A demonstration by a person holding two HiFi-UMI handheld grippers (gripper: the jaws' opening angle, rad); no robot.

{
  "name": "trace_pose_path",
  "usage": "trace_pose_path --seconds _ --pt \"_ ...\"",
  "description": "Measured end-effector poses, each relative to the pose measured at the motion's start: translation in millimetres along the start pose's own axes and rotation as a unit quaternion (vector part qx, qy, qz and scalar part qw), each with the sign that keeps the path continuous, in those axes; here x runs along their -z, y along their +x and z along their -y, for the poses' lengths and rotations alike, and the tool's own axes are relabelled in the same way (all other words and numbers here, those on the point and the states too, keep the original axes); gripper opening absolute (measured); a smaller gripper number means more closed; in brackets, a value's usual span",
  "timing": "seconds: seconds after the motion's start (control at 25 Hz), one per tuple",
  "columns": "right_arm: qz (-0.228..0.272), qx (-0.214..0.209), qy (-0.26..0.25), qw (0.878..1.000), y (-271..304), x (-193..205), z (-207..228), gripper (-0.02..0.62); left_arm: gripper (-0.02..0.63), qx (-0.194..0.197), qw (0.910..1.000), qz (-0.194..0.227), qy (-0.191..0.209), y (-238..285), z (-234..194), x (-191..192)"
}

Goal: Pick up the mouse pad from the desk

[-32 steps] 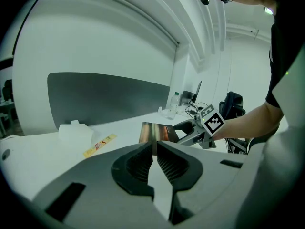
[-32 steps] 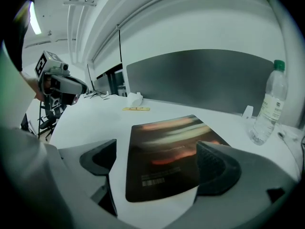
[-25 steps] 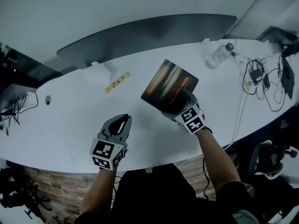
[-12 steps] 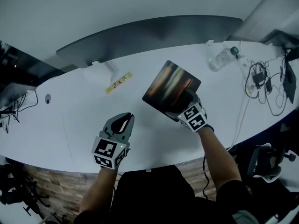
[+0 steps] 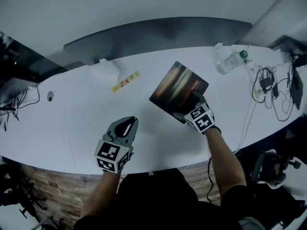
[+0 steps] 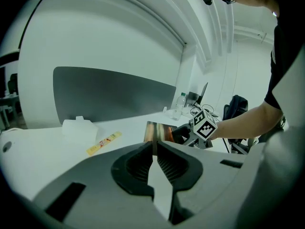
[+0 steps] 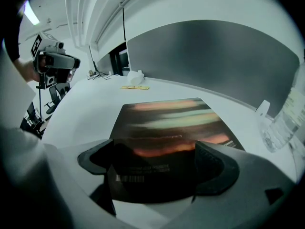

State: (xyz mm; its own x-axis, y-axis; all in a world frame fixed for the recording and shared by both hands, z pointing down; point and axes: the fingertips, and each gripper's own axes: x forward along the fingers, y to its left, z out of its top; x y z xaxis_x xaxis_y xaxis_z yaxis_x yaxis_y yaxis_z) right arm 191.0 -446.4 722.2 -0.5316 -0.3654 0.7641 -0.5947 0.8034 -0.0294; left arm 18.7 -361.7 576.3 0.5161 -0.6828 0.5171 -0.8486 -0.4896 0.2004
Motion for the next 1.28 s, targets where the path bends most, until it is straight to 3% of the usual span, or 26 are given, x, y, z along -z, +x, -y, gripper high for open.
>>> trace_pose_path --seconds 0.2,0.56,0.76,1.0,1.28 --pt "-0.004 0.001 0.003 1.000 -1 1 -2 0.520 0.035 0.001 1.0000 -0.004 0.001 -8 0 8" --pt "0.010 -0.001 0.011 1.000 -5 -3 -25 0.288 0.035 0.005 1.0000 0.001 -0.003 -20 4 14" --pt "0.023 0.003 0.064 0.998 -11 -7 -32 0.201 0.035 0.008 0.9999 0.011 0.000 -33 7 7" --pt "0.038 0.043 0.074 0.996 -32 -13 -42 0.121 0.035 -0.011 0.9992 0.037 -0.004 -66 -3 -7" --pt "0.051 0.078 0.090 0.992 -57 -32 -53 0.070 0.035 -0.026 0.9975 0.064 -0.014 -104 -18 -10"
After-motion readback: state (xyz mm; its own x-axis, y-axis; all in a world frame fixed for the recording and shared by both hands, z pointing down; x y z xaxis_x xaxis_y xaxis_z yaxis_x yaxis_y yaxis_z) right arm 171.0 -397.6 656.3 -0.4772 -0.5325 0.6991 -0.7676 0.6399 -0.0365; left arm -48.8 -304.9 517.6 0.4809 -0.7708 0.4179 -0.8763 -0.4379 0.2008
